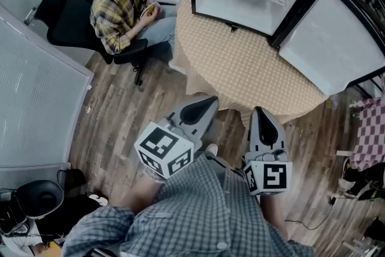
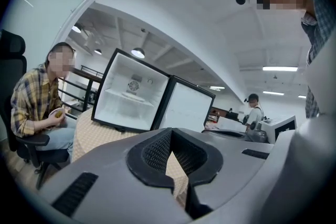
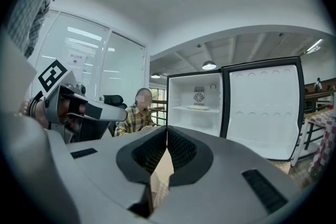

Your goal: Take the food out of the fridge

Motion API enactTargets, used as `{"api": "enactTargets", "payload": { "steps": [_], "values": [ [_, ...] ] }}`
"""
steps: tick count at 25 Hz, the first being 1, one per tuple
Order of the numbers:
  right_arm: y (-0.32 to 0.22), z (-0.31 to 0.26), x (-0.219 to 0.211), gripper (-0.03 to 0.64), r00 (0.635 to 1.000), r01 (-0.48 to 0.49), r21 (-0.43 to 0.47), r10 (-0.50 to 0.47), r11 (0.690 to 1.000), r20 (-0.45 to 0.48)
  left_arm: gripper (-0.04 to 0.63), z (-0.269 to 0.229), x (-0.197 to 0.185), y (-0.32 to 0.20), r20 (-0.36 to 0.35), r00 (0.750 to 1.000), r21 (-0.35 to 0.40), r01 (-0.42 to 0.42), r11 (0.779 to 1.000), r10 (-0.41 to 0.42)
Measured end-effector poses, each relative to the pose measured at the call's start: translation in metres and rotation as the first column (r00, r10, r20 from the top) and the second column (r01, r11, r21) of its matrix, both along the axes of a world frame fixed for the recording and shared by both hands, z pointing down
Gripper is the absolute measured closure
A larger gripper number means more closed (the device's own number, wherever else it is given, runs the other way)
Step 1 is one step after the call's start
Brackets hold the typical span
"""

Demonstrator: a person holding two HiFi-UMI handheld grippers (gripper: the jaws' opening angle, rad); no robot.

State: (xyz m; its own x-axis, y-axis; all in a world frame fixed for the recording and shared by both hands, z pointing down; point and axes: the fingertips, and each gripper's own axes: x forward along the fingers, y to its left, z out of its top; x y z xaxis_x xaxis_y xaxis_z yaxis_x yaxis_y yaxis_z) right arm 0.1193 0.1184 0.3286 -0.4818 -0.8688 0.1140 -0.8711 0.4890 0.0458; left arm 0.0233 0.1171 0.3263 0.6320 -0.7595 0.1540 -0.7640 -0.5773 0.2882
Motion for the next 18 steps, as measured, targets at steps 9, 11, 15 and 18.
{"api": "enactTargets", "payload": {
  "steps": [9, 11, 15, 18],
  "values": [
    [-0.045, -0.001, 0.016, 0.606, 0.999, 0.034, 0.003, -0.034, 0.999, 0.004, 0.589, -0.003, 0.024, -0.041, 0.008, 1.000, -0.003, 0.018, 1.000, -0.018],
    [-0.052, -0.002, 0.016, 0.606, 0.999, 0.043, 0.004, -0.043, 0.999, -0.006, 0.589, -0.002, 0.024, -0.048, 0.008, 1.000, -0.011, 0.027, 1.000, -0.026],
    [-0.066, -0.005, 0.018, 0.606, 0.999, 0.051, 0.017, -0.051, 0.999, -0.001, 0.589, -0.002, 0.025, -0.062, 0.009, 1.000, -0.018, 0.028, 0.999, -0.028],
    [-0.080, -0.007, 0.022, 0.606, 0.999, 0.034, 0.020, -0.034, 0.999, -0.001, 0.589, -0.004, 0.026, -0.078, 0.011, 1.000, -0.013, 0.020, 1.000, -0.020]
  ]
}}
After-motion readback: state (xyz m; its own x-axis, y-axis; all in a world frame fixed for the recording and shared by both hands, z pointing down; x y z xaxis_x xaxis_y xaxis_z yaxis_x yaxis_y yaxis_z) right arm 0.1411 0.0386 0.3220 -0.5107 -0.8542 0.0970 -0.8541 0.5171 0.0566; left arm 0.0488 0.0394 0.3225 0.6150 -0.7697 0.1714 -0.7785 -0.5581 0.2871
